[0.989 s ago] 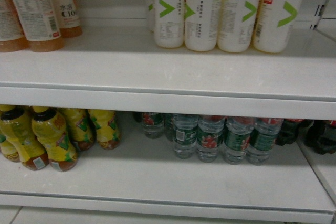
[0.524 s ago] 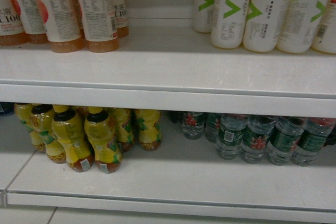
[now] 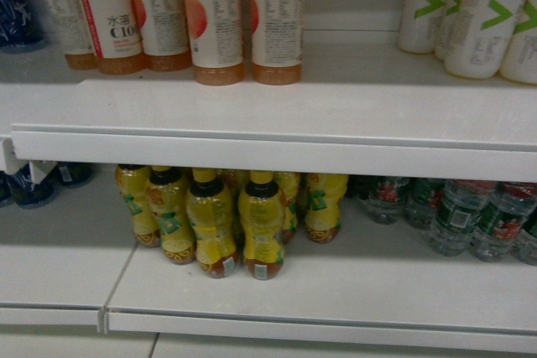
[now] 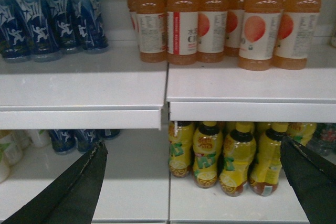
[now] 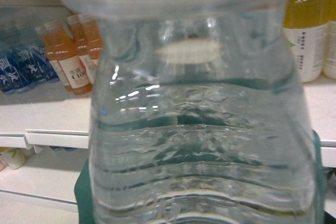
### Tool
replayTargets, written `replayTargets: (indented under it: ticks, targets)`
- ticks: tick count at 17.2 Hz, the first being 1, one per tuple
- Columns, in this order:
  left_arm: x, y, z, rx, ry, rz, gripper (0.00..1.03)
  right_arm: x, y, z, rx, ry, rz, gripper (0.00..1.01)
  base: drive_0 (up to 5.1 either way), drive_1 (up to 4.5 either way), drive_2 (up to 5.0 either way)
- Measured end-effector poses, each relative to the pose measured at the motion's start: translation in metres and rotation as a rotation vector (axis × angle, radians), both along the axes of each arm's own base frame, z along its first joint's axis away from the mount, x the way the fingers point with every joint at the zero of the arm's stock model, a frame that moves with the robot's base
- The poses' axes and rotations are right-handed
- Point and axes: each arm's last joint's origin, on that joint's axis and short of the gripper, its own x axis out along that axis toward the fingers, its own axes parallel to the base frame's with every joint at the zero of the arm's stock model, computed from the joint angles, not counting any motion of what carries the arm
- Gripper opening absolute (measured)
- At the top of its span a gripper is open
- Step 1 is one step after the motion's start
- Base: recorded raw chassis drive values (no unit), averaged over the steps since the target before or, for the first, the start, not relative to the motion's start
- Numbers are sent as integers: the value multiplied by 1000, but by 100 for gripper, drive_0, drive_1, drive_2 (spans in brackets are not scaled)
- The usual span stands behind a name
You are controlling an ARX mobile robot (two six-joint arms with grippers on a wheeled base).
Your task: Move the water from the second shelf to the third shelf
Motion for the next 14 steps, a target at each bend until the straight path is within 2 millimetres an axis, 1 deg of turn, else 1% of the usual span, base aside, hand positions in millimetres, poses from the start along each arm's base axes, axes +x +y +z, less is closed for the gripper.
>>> replayTargets:
  ticks: [14]
  targets:
    - [0, 0, 0, 0, -1, 1, 98, 0, 0, 0, 0, -5, 1, 43, -503, 242, 242]
